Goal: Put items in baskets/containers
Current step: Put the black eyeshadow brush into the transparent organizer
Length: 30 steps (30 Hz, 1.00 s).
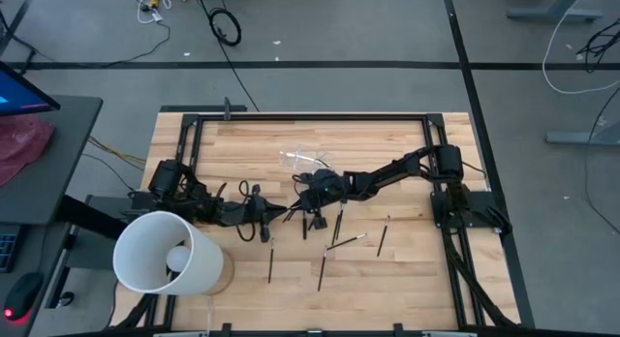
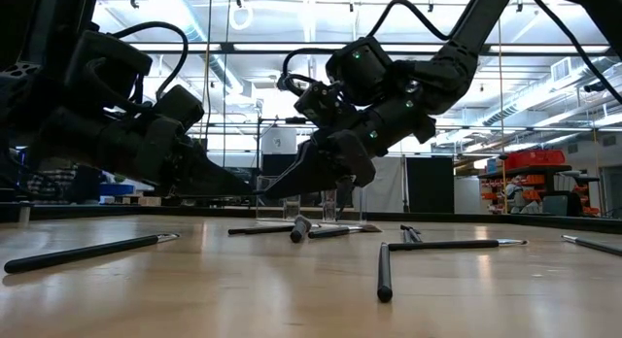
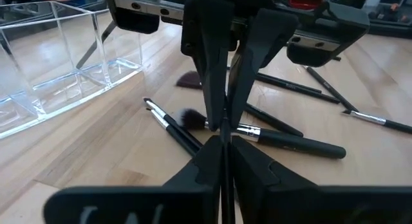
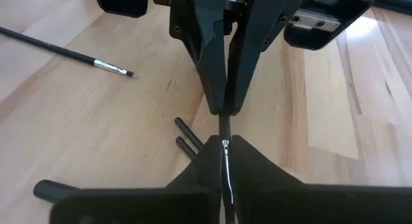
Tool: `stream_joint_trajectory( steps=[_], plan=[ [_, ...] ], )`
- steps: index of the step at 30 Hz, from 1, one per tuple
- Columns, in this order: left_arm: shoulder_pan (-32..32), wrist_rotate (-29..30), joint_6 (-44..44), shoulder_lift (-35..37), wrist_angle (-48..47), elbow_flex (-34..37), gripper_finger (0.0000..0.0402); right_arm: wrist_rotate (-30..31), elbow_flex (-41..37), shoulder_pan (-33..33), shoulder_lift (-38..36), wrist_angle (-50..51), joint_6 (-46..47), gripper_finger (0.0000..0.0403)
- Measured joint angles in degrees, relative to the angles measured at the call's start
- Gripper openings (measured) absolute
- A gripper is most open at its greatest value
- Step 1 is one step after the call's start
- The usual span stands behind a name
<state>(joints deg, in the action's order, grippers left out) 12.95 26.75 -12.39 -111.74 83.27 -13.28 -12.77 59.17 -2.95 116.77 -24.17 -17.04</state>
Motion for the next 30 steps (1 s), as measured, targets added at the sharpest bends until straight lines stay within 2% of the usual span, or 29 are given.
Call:
stream_joint_trajectory(
  steps=[4,11,15,21,25,27,30],
  plan=[
    [0.0,0.5,-0.3,0.0,0.1,0.0,0.0066,0.6,-0.1,0.8,0.0,2.2,0.7,0.0014],
    [0.0,0.6,-0.7,0.0,0.1,0.0,0.0132,7.3,-0.1,2.7,-1.1,7.0,1.4,0.0019],
    [0.0,1.1,-0.5,0.0,0.1,0.0,0.0156,13.3,-0.1,4.7,-7.2,15.7,-0.3,0.0018],
    [0.0,3.3,-0.5,0.0,0.1,0.1,0.0162,27.7,-0.1,7.8,-22.5,31.5,-7.0,0.0019],
    [0.0,3.2,-0.5,0.0,0.0,0.2,0.0162,38.5,-0.1,8.4,-31.7,37.0,-20.8,0.0016],
    [0.0,3.2,-0.4,0.0,0.0,0.2,0.0162,43.3,-0.1,7.9,-34.7,36.2,-32.8,0.0015],
    [0.0,3.2,-0.4,0.0,0.0,0.2,0.0162,45.8,0.0,6.4,-36.4,33.1,-54.6,0.0015]
  ],
)
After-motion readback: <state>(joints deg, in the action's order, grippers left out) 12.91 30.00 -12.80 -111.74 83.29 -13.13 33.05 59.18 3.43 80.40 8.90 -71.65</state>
